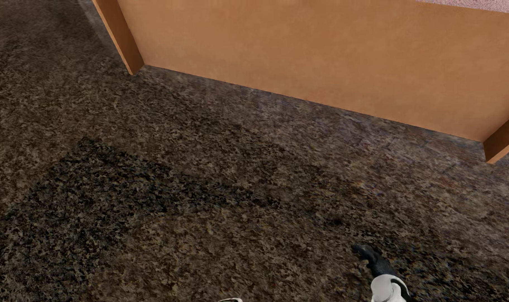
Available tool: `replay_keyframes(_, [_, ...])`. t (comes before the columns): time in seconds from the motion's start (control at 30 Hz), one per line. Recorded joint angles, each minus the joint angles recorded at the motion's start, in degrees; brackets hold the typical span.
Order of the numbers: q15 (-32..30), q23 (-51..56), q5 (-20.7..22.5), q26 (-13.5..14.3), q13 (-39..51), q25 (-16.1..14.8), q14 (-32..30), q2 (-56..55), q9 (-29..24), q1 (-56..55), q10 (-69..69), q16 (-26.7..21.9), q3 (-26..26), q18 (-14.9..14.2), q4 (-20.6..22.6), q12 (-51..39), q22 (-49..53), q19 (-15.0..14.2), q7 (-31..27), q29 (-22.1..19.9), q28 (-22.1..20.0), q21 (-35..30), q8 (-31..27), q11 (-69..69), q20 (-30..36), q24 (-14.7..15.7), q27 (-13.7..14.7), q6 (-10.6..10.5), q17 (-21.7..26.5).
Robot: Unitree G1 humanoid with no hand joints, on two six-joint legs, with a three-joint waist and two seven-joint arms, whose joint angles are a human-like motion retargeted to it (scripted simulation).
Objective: Approach the counter
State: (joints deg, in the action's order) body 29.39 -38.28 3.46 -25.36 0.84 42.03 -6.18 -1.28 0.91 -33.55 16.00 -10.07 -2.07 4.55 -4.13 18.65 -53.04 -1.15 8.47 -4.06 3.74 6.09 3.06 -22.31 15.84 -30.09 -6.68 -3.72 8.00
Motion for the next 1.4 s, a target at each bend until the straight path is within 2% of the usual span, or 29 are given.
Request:
replay_keyframes(0.03, [-1.56,1.71,-1.65,0.01,-0.33,-1.34,2.61,-0.17,-0.01,0.8,2.91,0.97,-0.23,1.92,0.72,0.8,-0.67,-1.04,1.37,-0.73,-0.48,0.66,-0.92,-4.55,-0.74,0.35,0.22,0.64,0.46])
replay_keyframes(0.07, [-5.96,3.08,-3.27,-0.57,-1.83,-3.53,6.24,-2.11,-0.31,1.67,6.29,1.61,-0.48,1.15,1.5,0.31,-2.0,-2.01,1.9,-2.87,-1.3,2.81,-1.32,-12.26,-1.01,0.2,0.25,1.5,-0.45])
replay_keyframes(0.13, [-21.04,2.89,-4.55,-0.65,-4.96,-6.7,12.93,-9.29,-0.83,3.91,12.49,1.74,-0.71,0.99,1.53,-1.82,-2.54,-9.37,3.57,-5.46,1.45,4.72,-4.59,-30.97,1.43,-2.43,-0.8,2.53,-3.21])
replay_keyframes(0.2, [-26.76,0.71,-6.7,1.74,-5.99,-2.84,18.3,-17.73,-1.29,8.45,15.02,1.44,-0.54,1.16,1.57,-3.8,1.13,-10.34,6.48,1.36,2.39,-1.86,-7.02,-48.17,2.27,-4.04,-1.87,3.57,-1.16])
replay_keyframes(0.23, [-25.99,-0.16,-9.18,2.73,-6.77,0.48,20.63,-21.64,-1.62,10.94,15.91,1.59,-0.15,0.87,1.97,-5.44,2.83,-7.83,7.39,5.8,-0.96,-5.03,-6.41,-53.65,0.91,-3.4,-1.5,4.31,0.21])
replay_keyframes(0.3, [-23.75,-0.81,-13.89,3.33,-10.89,0.63,24.09,-28.14,-1.9,15.66,16.15,1.42,1.3,0.1,3.29,-11.57,2.54,-2.81,7.51,6.11,-8.1,-2.58,-2.57,-55.76,0.04,-3.03,-2.58,5.72,-1.77])
replay_keyframes(0.4, [-15.97,-3.86,-15.39,3.44,-17.08,-3.83,27.35,-33.02,-1.5,23.05,12.77,0.11,3.85,-1.04,5.63,-23.25,1.77,-0.99,5.76,1.99,-6.24,3.87,5.73,-39.95,4.87,-6.38,-5.36,7.06,-4.86])
replay_keyframes(0.43, [-16.33,-5.25,-15.0,4.9,-18.67,-3.45,28.78,-33.19,-1.2,25.15,11.7,-0.58,4.54,-1.49,6.01,-26.47,3.24,0.01,4.86,2.74,-5.65,4.02,9.27,-30.4,6.02,-6.77,-6.23,7.26,-4.69])
replay_keyframes(0.47, [-18.57,-6.5,-13.86,6.61,-20.17,-2.61,30.02,-32.83,-0.82,27.15,10.43,-1.28,5.11,-1.96,6.27,-29.32,5.06,-0.94,3.87,3.99,-5.95,3.73,11.95,-19.01,7.13,-7.1,-7.13,7.35,-4.34])
replay_keyframes(0.5, [-22.86,-7.61,-13.15,8.26,-21.69,-1.84,30.96,-31.22,-0.39,29.35,8.74,-1.9,5.5,-2.48,6.24,-31.6,7.07,0.17,2.93,5.05,-6.87,3.48,15.42,-7.0,7.88,-7.04,-7.61,7.38,-4.32])
replay_keyframes(0.53, [-27.09,-8.76,-13.94,9.39,-23.09,-1.63,31.77,-28.41,0.07,31.4,7.45,-2.63,5.62,-3.07,5.91,-33.35,8.93,3.7,2.18,5.36,-7.99,3.86,22.87,1.02,8.55,-6.98,-8.22,7.42,-4.99])
replay_keyframes(0.57, [-25.33,-10.22,-13.76,10.26,-24.36,-1.73,32.79,-26.44,0.29,32.91,8.03,-3.05,5.91,-3.78,5.35,-34.43,10.6,9.69,1.15,5.47,-8.63,4.7,24.97,1.27,8.99,-6.83,-9.22,7.23,-5.88])
replay_keyframes(0.6, [-22.5,-12.04,-13.78,10.23,-24.72,-1.83,32.28,-25.45,0.22,33.7,11.06,-2.96,6.2,-4.72,4.33,-34.37,12.18,11.39,0.51,5.89,-9.78,5.24,25.28,-1.51,7.8,-5.91,-9.91,6.91,-6.7])
replay_keyframes(0.63, [-20.1,-14.47,-13.75,9.89,-24.06,-0.86,30.1,-24.58,-0.08,33.62,15.42,-2.14,6.46,-5.16,3.14,-32.74,13.95,10.77,0.68,6.84,-11.81,5.27,25.05,-4.42,5.1,-4.21,-11.48,6.42,-6.62])
replay_keyframes(0.7, [-16.51,-14.89,-13.73,8.89,-22.21,1.05,18.07,-21.73,-0.61,29.66,27.09,1.32,6.64,-6.03,1.02,-28.13,15.31,9.39,-0.32,8.08,-15.05,4.73,25.79,-6.8,0.65,-1.04,-11.81,5.61,-7.55])
replay_keyframes(0.77, [-14.78,-10.96,-11.42,9.42,-20.65,-0.21,8.22,-16.9,-1.24,21.64,43.63,0.47,6.5,-11.29,-2.6,-25.25,14.7,8.94,-2.41,7.2,-10.5,6.19,27.69,-3.28,3.73,-2.97,-8.05,4.65,-9.4])
replay_keyframes(0.8, [-13.94,-8.79,-10.03,9.78,-19.2,-1.76,7.28,-14.82,-1.79,17.41,51.69,-0.77,6.33,-11.43,-6.5,-23.83,13.93,8.8,-1.61,5.59,-6.89,7.23,28.15,-2.23,5.99,-5.73,-6.19,3.86,-9.97])
replay_keyframes(0.87, [-11.82,-6.18,-8.07,7.63,-14.52,-2.29,9.83,-12.03,-2.74,9.35,61.52,-0.23,5.38,-5.6,-13.68,-19.87,10.73,7.88,0.68,0.69,-6.0,7.86,27.5,-2.26,4.38,-5.75,-5.07,2.03,-9.22])
replay_keyframes(0.9, [-10.82,-5.35,-7.52,5.44,-11.15,-1.69,10.46,-11.19,-3.03,6.09,62.32,0.67,4.65,-4.67,-15.33,-17.61,7.96,7.22,1.85,-1.05,-7.42,7.33,26.28,-2.8,2.14,-3.74,-6.22,1.3,-8.55])
replay_keyframes(0.97, [-8.91,-5.4,-6.72,0.7,-5.92,-0.73,12.93,-9.55,-3.24,1.3,56.59,0.93,3.09,-3.14,-14.84,-14.06,1.24,5.85,3.89,-2.0,-6.17,5.79,23.4,-3.48,1.23,-1.46,-4.9,0.39,-7.16])
replay_keyframes(1.03, [-6.82,-4.07,-5.98,0.14,-1.57,-0.46,14.01,-8.19,-3.02,-1.21,42.72,-1.64,1.88,-3.83,-12.89,-10.59,-2.44,4.48,5.67,-0.97,0.96,3.58,20.82,-3.75,5.15,-3.0,-1.95,-0.22,-6.25])
replay_keyframes(1.07, [-6.03,-3.07,-5.46,0.56,0.21,-0.51,13.41,-7.5,-2.72,-1.2,33.18,-2.68,1.49,-3.88,-12.09,-8.15,-2.21,3.92,6.75,-0.31,2.3,1.89,19.46,-3.49,5.46,-3.15,-0.53,-0.54,-5.82])
replay_keyframes(1.13, [-4.23,-0.38,-4.38,0.78,1.86,-0.79,10.67,-5.64,-1.9,1.17,12.91,-2.55,1.21,-5.36,-10.53,-1.99,0.11,2.18,8.28,0.02,0.2,-1.08,16.89,-2.63,1.88,-0.67,1.92,-1.18,-5.27])
replay_keyframes(1.17, [-3.49,1.12,-4.43,1.19,1.81,-1.31,4.55,-4.63,-1.51,2.74,7.52,-1.23,1.09,-1.24,-9.8,0.71,1.26,1.26,8.62,-0.57,-2.07,-1.83,15.53,-2.17,-0.37,1.16,2.8,-1.34,-5.06])
replay_keyframes(1.23, [-2.22,2.5,-7.24,1.2,0.67,-2.99,7.5,-5.04,-1.17,5.64,8.28,1.92,1.13,1.6,-9.43,2.93,0.87,-1.27,12.14,-1.79,-2.96,-1.73,12.82,-7.11,-0.64,2.12,2.85,-0.91,-4.74])
replay_keyframes(1.27, [-3.33,2.46,-9.57,0.52,-1.23,-3.96,9.37,-5.94,-1.29,7.19,9.48,2.55,1.1,1.3,-8.44,1.63,-0.81,-2.22,13.1,-3.02,-1.09,-0.67,11.87,-12.3,1.98,0.37,1.94,-0.11,-5.08])
replay_keyframes(1.33, [-12.77,-0.34,-13.95,0.92,-4.9,-4.48,12.76,-11.08,-1.65,10.01,11.45,2.42,1.49,1.33,-6.01,-3.02,-1.98,-5.02,14.43,-2.57,5.01,0.75,7.44,-26.35,7.93,-4.09,-1.04,1.38,-5.38])
replay_keyframes(1.37, [-18.61,-2.65,-15.61,1.64,-6.08,-3.11,14.27,-15.01,-1.78,11.44,11.7,2.25,1.84,1.56,-4.45,-5.7,-0.9,-6.58,15.07,-0.12,5.33,0.26,3.92,-34.39,9.1,-5.48,-2.56,2.1,-4.31])
replay_keyframes(1.4, [-21.86,-5.17,-16.88,1.99,-7.22,-1.24,15.49,-18.54,-1.93,12.99,11.83,2.22,2.12,1.72,-2.94,-8.25,0.73,-5.2,15.37,1.99,3.31,-0.24,0.89,-41.69,8.57,-5.92,-3.92,2.96,-3.06])
